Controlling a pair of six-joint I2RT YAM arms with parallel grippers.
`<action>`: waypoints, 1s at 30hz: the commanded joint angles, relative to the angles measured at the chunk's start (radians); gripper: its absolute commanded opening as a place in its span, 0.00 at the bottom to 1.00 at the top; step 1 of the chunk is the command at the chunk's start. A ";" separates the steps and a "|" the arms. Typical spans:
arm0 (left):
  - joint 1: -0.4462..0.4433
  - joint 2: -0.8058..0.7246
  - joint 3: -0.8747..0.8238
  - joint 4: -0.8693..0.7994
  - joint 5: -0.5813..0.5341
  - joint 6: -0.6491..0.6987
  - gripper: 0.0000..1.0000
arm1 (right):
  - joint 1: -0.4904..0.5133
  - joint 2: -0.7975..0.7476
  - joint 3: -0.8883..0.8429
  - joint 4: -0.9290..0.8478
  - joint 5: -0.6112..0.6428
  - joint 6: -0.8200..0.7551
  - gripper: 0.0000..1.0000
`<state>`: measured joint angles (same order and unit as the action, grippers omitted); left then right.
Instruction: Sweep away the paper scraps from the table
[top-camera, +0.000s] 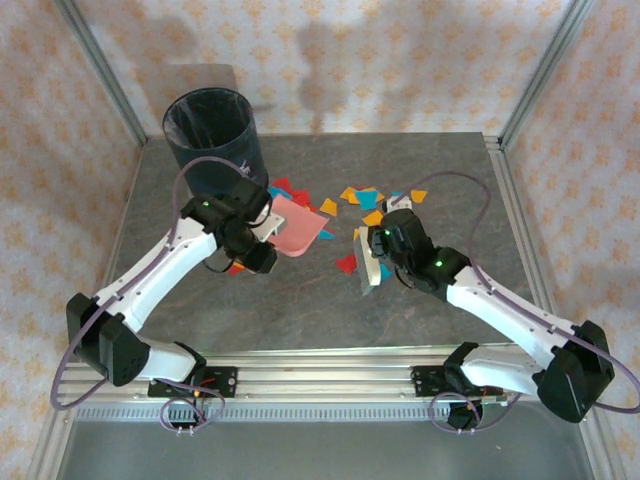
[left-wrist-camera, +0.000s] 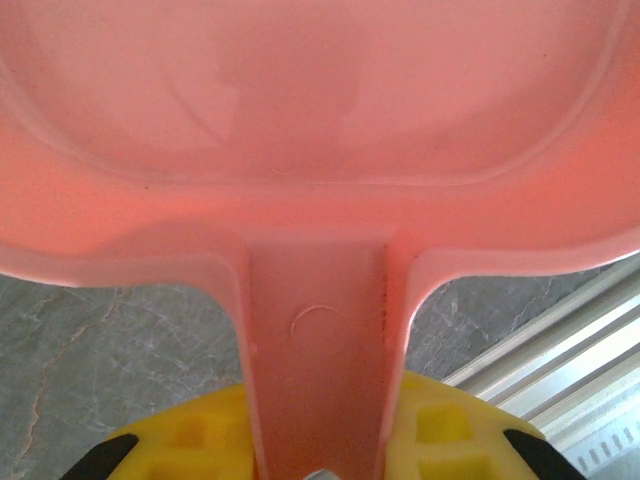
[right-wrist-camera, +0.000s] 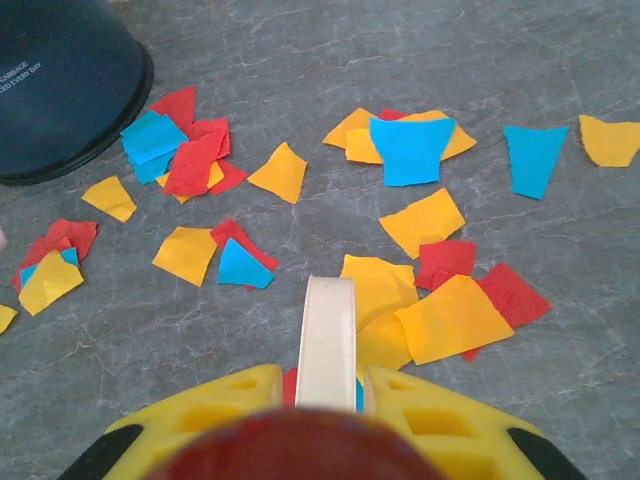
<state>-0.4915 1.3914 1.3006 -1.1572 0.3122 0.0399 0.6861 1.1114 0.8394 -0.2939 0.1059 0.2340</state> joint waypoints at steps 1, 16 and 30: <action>-0.053 0.031 0.010 -0.049 -0.050 0.030 0.00 | -0.005 -0.056 0.040 -0.059 0.086 -0.038 0.00; -0.265 0.193 -0.034 -0.080 -0.051 0.014 0.00 | -0.004 -0.166 0.036 -0.297 0.346 -0.168 0.00; -0.332 0.335 -0.030 -0.105 -0.008 0.022 0.00 | -0.005 -0.127 0.002 -0.280 0.215 -0.221 0.00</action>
<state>-0.8097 1.7103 1.2686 -1.2198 0.2874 0.0536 0.6834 0.9741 0.8440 -0.5770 0.3470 0.0364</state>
